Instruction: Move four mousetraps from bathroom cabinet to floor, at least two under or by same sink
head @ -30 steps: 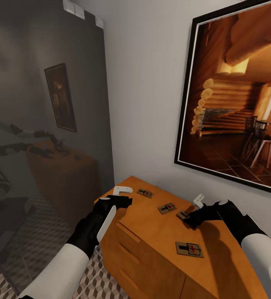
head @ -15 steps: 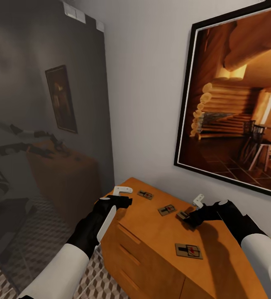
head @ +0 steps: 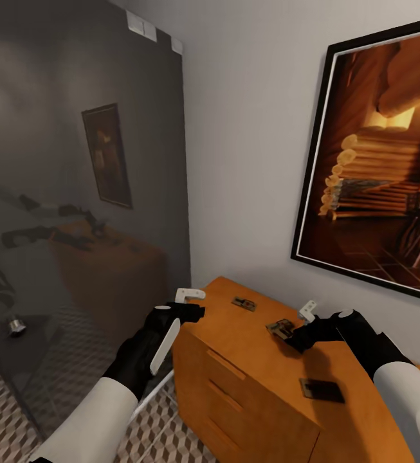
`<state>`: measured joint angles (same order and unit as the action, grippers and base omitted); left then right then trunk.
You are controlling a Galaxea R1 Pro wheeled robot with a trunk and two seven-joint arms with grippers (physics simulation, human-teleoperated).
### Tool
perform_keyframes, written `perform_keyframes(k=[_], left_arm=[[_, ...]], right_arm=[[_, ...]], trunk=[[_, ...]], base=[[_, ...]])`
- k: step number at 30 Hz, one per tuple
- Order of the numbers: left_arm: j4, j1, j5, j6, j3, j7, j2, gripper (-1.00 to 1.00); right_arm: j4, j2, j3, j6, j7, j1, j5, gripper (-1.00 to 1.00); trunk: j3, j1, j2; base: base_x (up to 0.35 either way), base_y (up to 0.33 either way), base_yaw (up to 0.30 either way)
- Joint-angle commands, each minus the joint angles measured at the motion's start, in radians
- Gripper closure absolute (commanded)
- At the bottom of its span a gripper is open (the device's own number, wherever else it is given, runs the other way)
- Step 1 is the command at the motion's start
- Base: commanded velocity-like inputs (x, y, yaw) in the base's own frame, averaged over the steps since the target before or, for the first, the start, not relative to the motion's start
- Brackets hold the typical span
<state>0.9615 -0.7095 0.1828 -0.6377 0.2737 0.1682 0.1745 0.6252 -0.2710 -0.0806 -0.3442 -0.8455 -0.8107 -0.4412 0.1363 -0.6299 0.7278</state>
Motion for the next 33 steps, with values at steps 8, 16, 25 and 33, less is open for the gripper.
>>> perform_keyframes(k=[8, 16, 25, 33], left_arm=[[0.001, -0.001, 0.01, -0.005, 0.001, 0.007, 0.0, -1.0], [0.0, -0.001, 0.01, -0.004, 0.001, 0.009, 0.0, -1.0], [0.0, -0.001, 0.01, -0.005, 0.001, 0.007, 0.0, -1.0], [0.0, -0.001, 0.009, -0.005, 0.001, 0.006, 0.0, -1.0]], right_arm=[[0.002, -0.001, -0.002, -0.006, -0.003, -0.001, -0.002, 1.0], [0.002, -0.001, -0.002, -0.006, -0.003, -0.001, -0.002, 1.0], [0.002, -0.001, -0.002, -0.004, -0.004, -0.001, -0.002, 1.0], [-0.027, -0.002, -0.001, -0.006, -0.003, -0.001, 0.001, 1.0]], trunk=[[-0.023, 0.03, -0.055], [-0.048, 0.061, -0.111], [-0.074, 0.092, -0.167], [-0.074, 0.092, -0.167]], base=[[0.0, 0.14, 0.0], [0.042, 0.041, 0.0], [0.072, 0.065, 0.0], [0.001, 0.001, -0.011]])
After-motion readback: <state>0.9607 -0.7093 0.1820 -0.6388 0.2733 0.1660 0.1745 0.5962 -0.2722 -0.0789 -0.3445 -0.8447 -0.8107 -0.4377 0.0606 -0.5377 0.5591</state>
